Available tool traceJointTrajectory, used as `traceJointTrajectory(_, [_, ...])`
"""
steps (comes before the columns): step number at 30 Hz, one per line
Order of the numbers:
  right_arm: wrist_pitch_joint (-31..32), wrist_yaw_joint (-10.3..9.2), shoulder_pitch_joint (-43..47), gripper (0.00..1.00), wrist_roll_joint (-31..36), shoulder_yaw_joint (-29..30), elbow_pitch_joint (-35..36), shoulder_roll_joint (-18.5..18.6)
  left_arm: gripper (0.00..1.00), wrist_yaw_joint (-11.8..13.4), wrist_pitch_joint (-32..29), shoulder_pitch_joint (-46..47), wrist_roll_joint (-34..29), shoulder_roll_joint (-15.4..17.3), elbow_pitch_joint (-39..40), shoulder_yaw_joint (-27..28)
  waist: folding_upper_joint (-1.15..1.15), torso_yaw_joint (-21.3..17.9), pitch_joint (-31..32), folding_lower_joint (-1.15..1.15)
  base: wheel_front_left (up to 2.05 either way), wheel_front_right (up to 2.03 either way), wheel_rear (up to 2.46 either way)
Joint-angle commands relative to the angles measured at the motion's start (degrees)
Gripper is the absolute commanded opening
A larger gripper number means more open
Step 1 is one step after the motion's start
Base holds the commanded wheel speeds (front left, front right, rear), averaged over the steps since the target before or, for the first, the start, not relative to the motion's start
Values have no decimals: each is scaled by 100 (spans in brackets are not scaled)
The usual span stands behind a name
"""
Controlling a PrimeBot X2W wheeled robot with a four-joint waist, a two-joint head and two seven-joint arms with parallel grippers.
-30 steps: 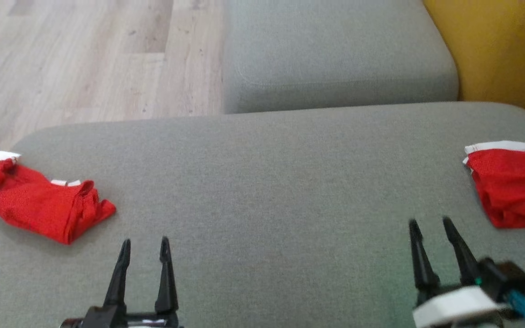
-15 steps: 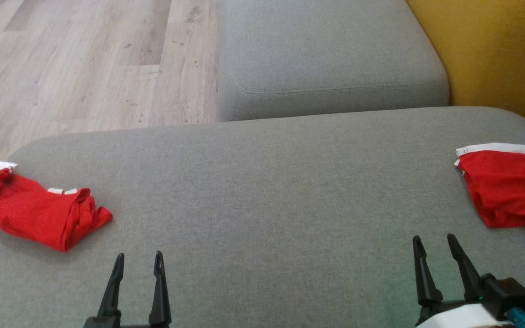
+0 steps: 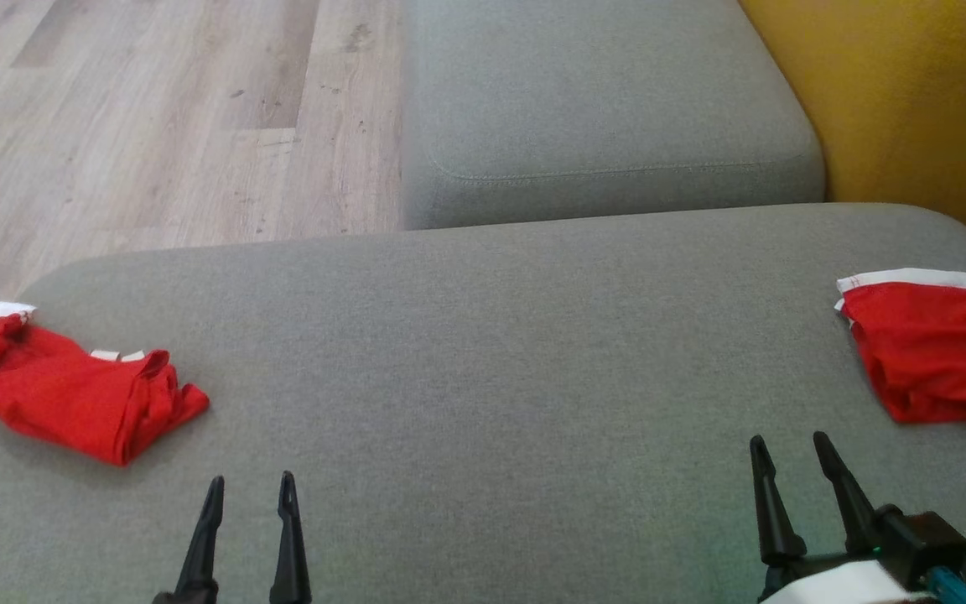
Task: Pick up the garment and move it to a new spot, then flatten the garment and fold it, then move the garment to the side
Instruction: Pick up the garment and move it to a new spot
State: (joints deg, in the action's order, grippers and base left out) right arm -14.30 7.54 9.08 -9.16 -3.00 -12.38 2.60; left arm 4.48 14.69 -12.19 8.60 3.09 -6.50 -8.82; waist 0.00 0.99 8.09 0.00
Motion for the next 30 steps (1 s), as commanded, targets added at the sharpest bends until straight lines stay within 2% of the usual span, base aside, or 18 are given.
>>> traceJointTrajectory(1, [-70, -5, -169, 100, 9, -125, 200, 30, 100, -15, 30, 206, -9, -21, 191, 234, 0, 16, -5, 0, 0, 0, 0])
traceJointTrajectory(9, [-70, -5, -73, 100, 9, -77, 259, 29, 100, -40, 30, 213, -25, -21, 175, 238, 0, 323, -34, 0, 0, 0, 0])
traceJointTrajectory(15, [-70, -5, -56, 100, -73, -118, 296, 29, 100, -64, 30, 280, -105, -21, 193, 273, 0, 977, -148, 0, 0, 0, 0])
traceJointTrajectory(23, [-70, -5, -203, 100, -136, -277, 322, 28, 100, -122, 30, 285, -250, -20, 266, 705, 0, 2055, -376, 0, 0, 0, 0])
traceJointTrajectory(30, [-70, -5, -373, 100, -21, -101, 378, 28, 100, -157, 30, 483, -358, -6, 520, 1101, 0, 2563, -764, 0, 0, 0, 0])
